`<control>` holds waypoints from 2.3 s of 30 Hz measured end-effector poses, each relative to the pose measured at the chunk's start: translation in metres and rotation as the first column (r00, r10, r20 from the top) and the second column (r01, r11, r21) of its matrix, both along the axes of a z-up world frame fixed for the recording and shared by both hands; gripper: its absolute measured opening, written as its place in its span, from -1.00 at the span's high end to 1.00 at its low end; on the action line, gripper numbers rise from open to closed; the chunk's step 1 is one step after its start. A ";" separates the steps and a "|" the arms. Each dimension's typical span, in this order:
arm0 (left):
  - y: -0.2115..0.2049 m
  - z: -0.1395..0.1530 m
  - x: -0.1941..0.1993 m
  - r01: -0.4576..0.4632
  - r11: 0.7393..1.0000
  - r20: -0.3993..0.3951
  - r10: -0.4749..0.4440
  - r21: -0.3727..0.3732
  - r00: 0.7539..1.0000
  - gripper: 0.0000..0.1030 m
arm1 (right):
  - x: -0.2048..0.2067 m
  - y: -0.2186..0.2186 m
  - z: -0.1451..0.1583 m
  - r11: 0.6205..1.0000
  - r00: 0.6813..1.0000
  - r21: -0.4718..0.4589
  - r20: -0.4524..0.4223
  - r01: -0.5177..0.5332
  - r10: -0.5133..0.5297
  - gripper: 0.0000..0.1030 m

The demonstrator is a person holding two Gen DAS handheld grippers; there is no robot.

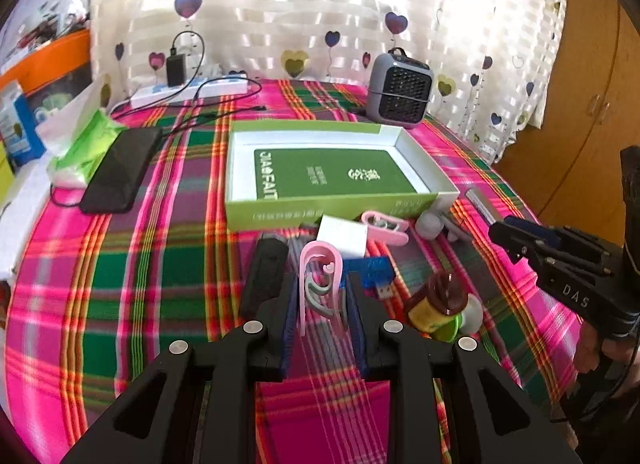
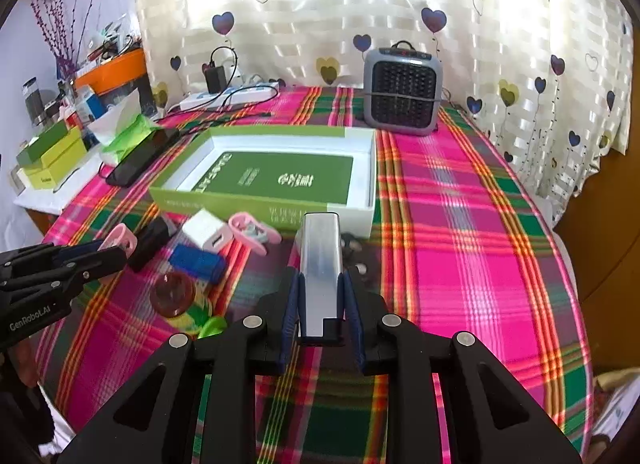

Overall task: Organize rigid objects
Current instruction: 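Lift the pink clip with the left gripper while the right gripper grasps the silver lighter, then lower the pink clip and silver lighter into the box and open both grippers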

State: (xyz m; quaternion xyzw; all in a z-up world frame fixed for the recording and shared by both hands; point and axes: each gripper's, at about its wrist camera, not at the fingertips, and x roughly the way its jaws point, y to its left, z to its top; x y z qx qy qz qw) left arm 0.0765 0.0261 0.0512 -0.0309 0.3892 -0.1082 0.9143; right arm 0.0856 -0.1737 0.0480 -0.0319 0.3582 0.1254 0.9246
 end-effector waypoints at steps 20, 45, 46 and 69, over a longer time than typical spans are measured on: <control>0.004 0.012 0.103 0.006 1.000 -0.024 -0.006 0.020 1.000 0.57 | 0.089 0.008 0.020 0.999 0.999 0.022 -0.038 -0.025 0.026 0.53; 0.008 -0.034 0.185 -0.021 0.997 -0.116 0.029 0.073 0.993 0.56 | 0.166 0.028 -0.024 0.998 0.988 -0.047 -0.149 -0.049 0.041 0.53; 0.008 -0.035 0.186 -0.022 0.997 -0.117 0.031 0.077 0.993 0.56 | 0.167 0.029 -0.025 0.998 0.988 -0.047 -0.151 -0.051 0.044 0.53; 0.001 -0.036 0.188 -0.033 0.992 -0.100 0.046 0.124 0.994 0.56 | 0.171 0.032 -0.029 0.997 0.988 -0.056 -0.148 -0.047 0.038 0.53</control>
